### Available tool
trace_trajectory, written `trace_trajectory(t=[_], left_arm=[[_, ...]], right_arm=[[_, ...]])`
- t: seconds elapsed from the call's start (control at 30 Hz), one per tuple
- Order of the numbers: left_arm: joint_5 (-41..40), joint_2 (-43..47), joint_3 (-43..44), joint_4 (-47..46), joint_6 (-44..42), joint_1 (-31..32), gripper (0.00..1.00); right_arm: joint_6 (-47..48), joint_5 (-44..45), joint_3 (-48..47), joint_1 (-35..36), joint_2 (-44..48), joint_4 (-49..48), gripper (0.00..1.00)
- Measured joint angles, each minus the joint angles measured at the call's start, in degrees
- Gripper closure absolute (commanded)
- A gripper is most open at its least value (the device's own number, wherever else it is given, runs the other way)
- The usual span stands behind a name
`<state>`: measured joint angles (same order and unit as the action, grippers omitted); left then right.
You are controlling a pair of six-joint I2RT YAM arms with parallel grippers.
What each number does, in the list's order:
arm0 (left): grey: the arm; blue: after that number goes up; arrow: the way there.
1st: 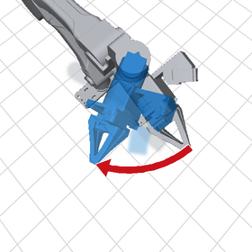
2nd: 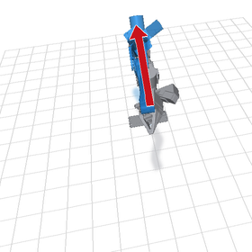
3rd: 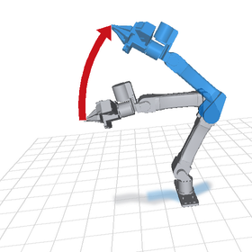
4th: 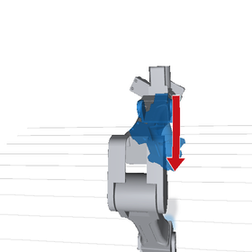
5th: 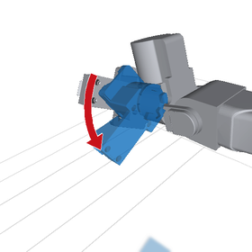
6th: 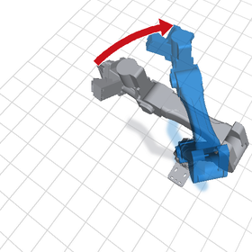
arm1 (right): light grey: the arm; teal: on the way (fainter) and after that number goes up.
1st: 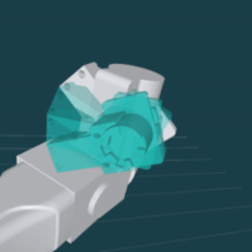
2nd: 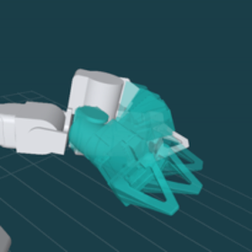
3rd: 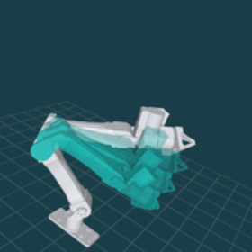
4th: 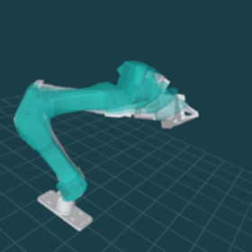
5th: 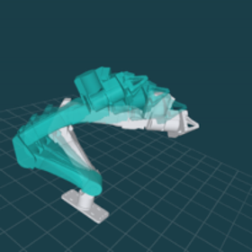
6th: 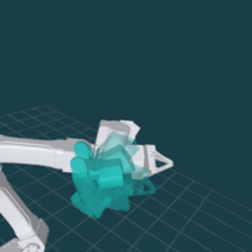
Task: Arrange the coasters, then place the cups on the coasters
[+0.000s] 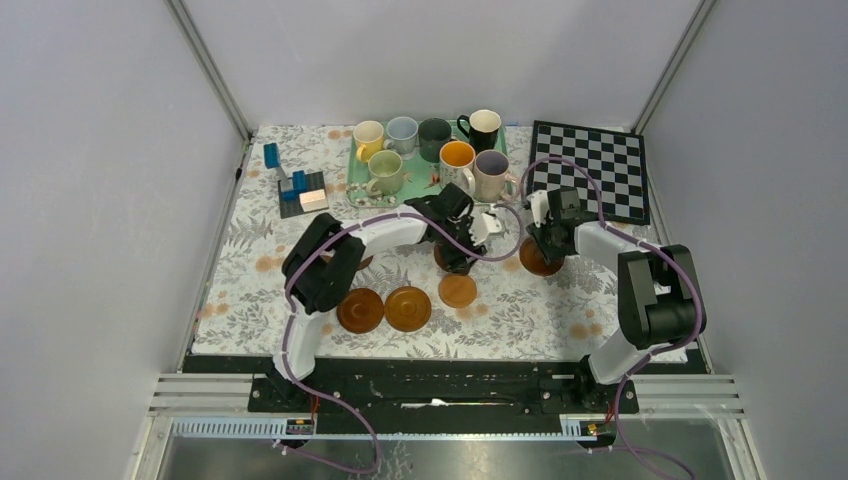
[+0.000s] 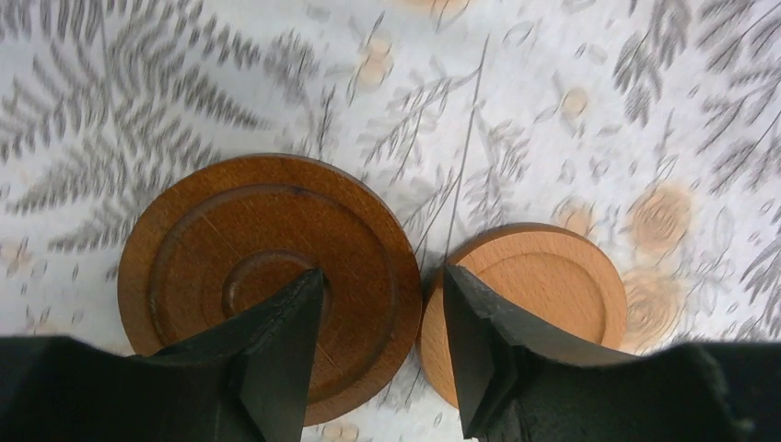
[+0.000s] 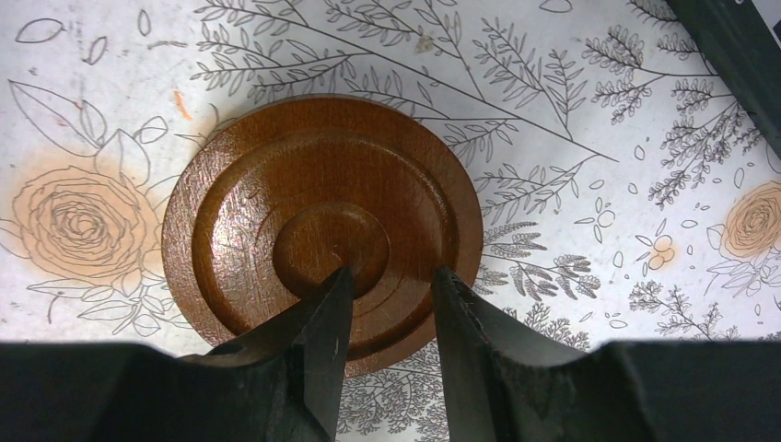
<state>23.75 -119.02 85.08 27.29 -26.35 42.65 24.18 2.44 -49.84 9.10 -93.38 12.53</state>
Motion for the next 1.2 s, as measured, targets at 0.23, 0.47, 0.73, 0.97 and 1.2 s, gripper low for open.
trace_trajectory(t=[0.23, 0.47, 0.73, 0.97, 1.2], left_arm=[[2.47, -5.25, 7.52, -0.07, 2.01, 2.47, 0.42], [2.62, -4.7, 7.69, 0.59, 2.99, 1.99, 0.32], [4.81, 15.5, -10.38, 3.8, 0.28, -5.95, 0.21], [4.81, 25.62, -22.88, 3.13, -5.79, -12.35, 0.21], [4.76, 25.75, -31.45, -0.2, -10.97, -12.17, 0.21]], right_arm=[[0.52, 0.0, 0.04, -1.9, 0.0, -0.15, 0.53], [1.77, -0.24, -0.63, -2.45, 0.07, 1.25, 0.44], [2.32, -4.35, -0.7, -2.05, 4.76, 7.74, 0.4], [-0.76, -6.73, -2.12, 7.65, 7.28, 7.85, 0.38], [-4.33, -8.09, -7.06, 15.26, 0.2, 6.25, 0.37]])
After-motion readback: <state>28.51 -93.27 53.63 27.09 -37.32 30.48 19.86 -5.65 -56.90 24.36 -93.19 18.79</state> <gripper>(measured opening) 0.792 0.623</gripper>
